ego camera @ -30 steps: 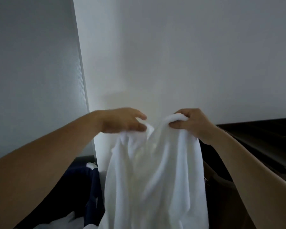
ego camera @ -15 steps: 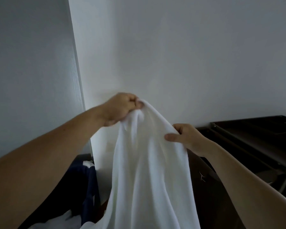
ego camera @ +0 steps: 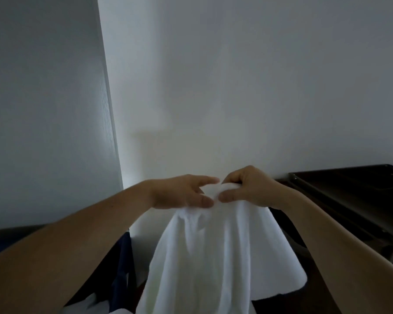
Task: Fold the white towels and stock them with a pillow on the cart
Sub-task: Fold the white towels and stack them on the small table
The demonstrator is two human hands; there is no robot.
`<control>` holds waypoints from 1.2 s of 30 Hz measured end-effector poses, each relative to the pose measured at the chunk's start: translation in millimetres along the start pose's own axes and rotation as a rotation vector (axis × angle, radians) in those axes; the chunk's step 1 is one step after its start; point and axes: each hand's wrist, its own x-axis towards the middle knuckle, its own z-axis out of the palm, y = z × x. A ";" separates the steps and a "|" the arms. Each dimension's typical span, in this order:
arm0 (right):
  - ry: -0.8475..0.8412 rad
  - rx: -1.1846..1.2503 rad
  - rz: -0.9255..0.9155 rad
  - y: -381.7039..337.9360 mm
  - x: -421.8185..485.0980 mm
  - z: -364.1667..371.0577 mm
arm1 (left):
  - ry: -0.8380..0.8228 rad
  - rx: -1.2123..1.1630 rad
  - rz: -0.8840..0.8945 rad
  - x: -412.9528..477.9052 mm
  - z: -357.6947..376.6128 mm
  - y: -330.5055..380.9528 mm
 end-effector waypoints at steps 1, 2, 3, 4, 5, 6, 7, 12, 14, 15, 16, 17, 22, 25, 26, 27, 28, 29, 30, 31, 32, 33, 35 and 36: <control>-0.025 -0.018 -0.014 -4.0 0.6 0.5 | -0.015 -0.038 0.004 2.3 3.9 -0.7; -0.032 -0.027 -0.027 -5.9 0.6 -0.4 | -0.009 -0.034 0.019 3.1 5.9 -1.7; -0.025 -0.029 -0.034 -6.0 -0.1 -2.3 | 0.024 0.000 0.042 2.3 6.2 -2.4; -0.009 -0.020 -0.032 -4.6 -1.4 -4.5 | 0.068 0.028 0.061 1.6 5.2 -2.8; 0.010 0.001 -0.020 -1.8 -2.8 -6.7 | 0.108 0.038 0.074 1.6 2.9 -3.2; 0.028 0.031 -0.001 2.3 -3.7 -8.0 | 0.146 0.032 0.082 1.7 0.4 -2.1; 0.040 0.059 0.023 6.8 -4.2 -7.9 | 0.197 0.016 0.093 1.5 -3.1 -0.1; 0.123 0.187 0.149 36.4 -14.2 -6.8 | 0.565 -0.163 0.109 -6.7 -48.4 3.4; 0.170 0.167 0.214 50.2 -22.8 -15.2 | 0.681 -0.075 0.029 -11.6 -68.2 -11.1; 0.193 0.159 0.241 56.3 -27.4 -20.2 | 0.713 -0.043 -0.030 -12.6 -73.9 -20.9; 0.215 0.165 0.259 61.4 -31.3 -25.2 | 0.717 -0.031 -0.088 -12.9 -75.9 -30.2; 0.231 0.181 0.269 64.6 -34.4 -29.8 | 0.694 -0.014 -0.140 -12.1 -74.1 -39.0; 0.177 0.068 0.211 50.4 -32.4 -31.8 | 0.423 0.147 -0.142 -1.9 -32.2 -45.7; 0.105 -0.006 0.111 25.4 -19.2 -18.4 | 0.182 0.138 0.016 4.7 -10.8 -22.6; 0.093 -0.028 0.076 17.4 -14.9 -13.9 | 0.112 0.089 0.033 5.8 -6.1 -14.8; 0.086 -0.039 0.045 10.1 -11.7 -10.0 | 0.044 0.026 0.037 6.5 -2.6 -8.2; 0.083 -0.038 0.021 3.9 -9.5 -7.0 | -0.022 -0.029 0.039 7.1 0.3 -4.0; 0.083 -0.023 0.004 -0.6 -8.9 -5.2 | -0.066 -0.058 0.046 8.2 2.6 -2.1; 0.080 -0.002 -0.004 -3.4 -8.9 -4.5 | -0.074 -0.056 0.061 8.5 4.2 -2.5; 0.077 0.013 0.000 -4.4 -9.7 -4.7 | -0.040 -0.033 0.082 8.8 4.8 -3.7; 0.076 0.013 0.014 -3.7 -11.0 -6.2 | 0.028 -0.003 0.098 8.8 3.6 -5.6; 0.077 -0.001 0.038 -1.7 -12.5 -8.8 | 0.114 0.027 0.105 9.2 0.3 -8.2; 0.091 -0.030 0.100 6.0 -16.1 -14.9 | 0.285 0.062 0.081 8.7 -10.0 -14.2; 0.109 -0.012 0.127 10.5 -17.8 -17.6 | 0.358 0.054 0.057 8.3 -16.2 -17.9</control>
